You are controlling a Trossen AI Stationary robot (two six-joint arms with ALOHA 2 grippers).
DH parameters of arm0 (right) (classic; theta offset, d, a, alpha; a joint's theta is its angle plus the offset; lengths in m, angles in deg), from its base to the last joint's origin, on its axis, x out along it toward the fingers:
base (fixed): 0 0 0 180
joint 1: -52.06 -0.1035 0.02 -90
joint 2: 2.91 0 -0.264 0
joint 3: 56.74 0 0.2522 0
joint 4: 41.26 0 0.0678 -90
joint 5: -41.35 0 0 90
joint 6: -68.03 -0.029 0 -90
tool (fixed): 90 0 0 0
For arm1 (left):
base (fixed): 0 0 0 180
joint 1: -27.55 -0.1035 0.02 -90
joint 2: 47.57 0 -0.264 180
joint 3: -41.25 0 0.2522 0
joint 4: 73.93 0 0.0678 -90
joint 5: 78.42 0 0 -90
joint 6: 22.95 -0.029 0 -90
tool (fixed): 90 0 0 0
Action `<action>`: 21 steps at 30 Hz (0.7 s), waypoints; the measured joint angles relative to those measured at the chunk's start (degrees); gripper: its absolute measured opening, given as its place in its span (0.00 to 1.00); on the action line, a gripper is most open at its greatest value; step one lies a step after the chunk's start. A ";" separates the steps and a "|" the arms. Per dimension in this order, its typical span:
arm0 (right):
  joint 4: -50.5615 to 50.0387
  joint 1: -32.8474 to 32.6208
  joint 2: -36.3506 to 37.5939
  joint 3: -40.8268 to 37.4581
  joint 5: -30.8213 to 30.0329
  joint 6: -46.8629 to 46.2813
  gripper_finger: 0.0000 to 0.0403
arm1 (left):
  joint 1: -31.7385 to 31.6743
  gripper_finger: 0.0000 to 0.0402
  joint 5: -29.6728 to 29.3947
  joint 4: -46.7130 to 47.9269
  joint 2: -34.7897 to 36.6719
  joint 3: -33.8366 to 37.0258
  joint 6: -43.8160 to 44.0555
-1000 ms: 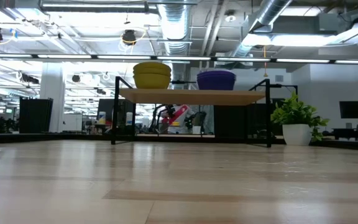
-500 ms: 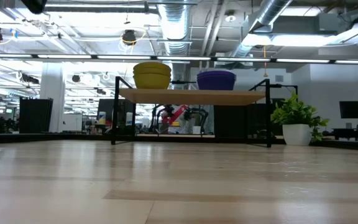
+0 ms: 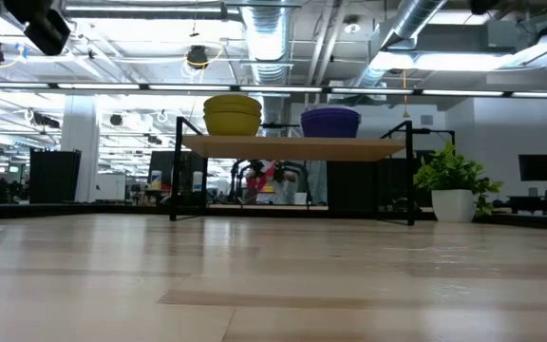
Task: Pick & Place Mini bowls
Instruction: Return to Home Position
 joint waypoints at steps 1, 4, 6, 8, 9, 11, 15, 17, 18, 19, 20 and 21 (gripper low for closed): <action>0.01 -0.28 1.14 -1.00 -0.08 -0.02 0.20 | 0.00 0.36 1.05 -3.40 -0.34 1.31 -0.17; 0.21 -1.02 4.60 -3.94 -1.17 -0.87 0.20 | -0.07 0.36 3.69 -14.29 -2.49 5.01 -2.33; 0.42 -1.24 6.77 -6.08 -1.55 -0.97 0.20 | -0.07 0.36 4.08 -18.84 -4.49 6.73 -3.27; 0.59 -1.43 9.20 -8.37 -2.18 -1.08 0.20 | -0.07 0.36 4.07 -20.17 -6.11 7.78 -3.10; 0.67 -1.47 10.47 -9.56 -2.78 -1.36 0.20 | -0.16 0.36 4.06 -20.86 -6.86 8.28 -2.66; 1.22 -1.47 13.09 -11.96 -3.73 -2.09 0.20 | -0.48 0.36 4.17 -21.61 -8.04 9.22 -1.38; 1.61 -1.47 18.89 -16.87 -4.36 -4.06 0.20 | -0.50 0.36 4.70 -21.81 -8.94 10.27 0.48; 2.84 -1.47 22.00 -19.23 -4.32 -4.42 0.20 | -0.50 0.36 4.74 -23.01 -8.92 10.27 0.08; 3.19 -1.47 23.65 -20.38 -4.32 -4.46 0.20 | -0.50 0.36 4.95 -24.18 -8.89 10.27 -0.65; 3.22 -1.47 25.33 -21.37 -4.32 -4.48 0.20 | -0.50 0.36 5.23 -25.58 -8.87 10.27 -1.76; 3.72 -1.47 25.73 -22.15 -4.30 -4.50 0.20 | -0.50 0.36 5.66 -26.77 -8.87 10.27 -2.92; 4.20 -1.47 25.54 -22.72 -4.30 -4.50 0.20 | -0.50 0.36 6.18 -27.82 -8.86 10.27 -4.18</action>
